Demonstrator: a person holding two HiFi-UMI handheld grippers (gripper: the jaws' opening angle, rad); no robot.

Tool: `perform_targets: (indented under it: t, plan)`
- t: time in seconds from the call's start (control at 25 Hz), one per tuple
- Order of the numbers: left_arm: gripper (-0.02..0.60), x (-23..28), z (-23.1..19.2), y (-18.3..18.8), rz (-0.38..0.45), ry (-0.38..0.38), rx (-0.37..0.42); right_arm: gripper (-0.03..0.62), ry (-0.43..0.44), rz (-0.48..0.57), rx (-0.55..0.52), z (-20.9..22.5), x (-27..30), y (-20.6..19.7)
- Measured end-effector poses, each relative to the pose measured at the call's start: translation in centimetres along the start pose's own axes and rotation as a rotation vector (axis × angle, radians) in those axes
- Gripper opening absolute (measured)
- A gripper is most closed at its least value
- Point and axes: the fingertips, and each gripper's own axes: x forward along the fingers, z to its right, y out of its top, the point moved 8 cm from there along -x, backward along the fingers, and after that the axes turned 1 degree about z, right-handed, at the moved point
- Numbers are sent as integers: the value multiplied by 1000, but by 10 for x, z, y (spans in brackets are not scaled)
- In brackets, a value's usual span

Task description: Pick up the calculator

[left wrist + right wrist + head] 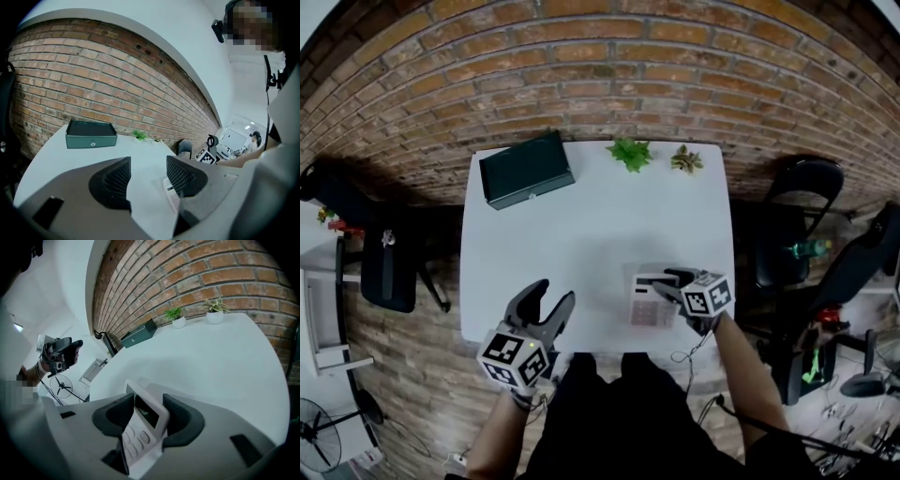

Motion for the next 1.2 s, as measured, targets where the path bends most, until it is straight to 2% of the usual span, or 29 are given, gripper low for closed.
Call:
perform_targets:
  t: [0.52, 0.92, 1.2]
  plan:
    - [222, -5, 8, 9, 28, -52, 6, 72, 4, 72, -30, -33, -22, 3]
    - [215, -16, 17, 13, 33, -85, 15, 51, 11, 186, 41, -68, -35, 0]
    - [209, -24, 18, 13, 41, -102, 13, 51, -53, 289, 67, -83, -53, 4]
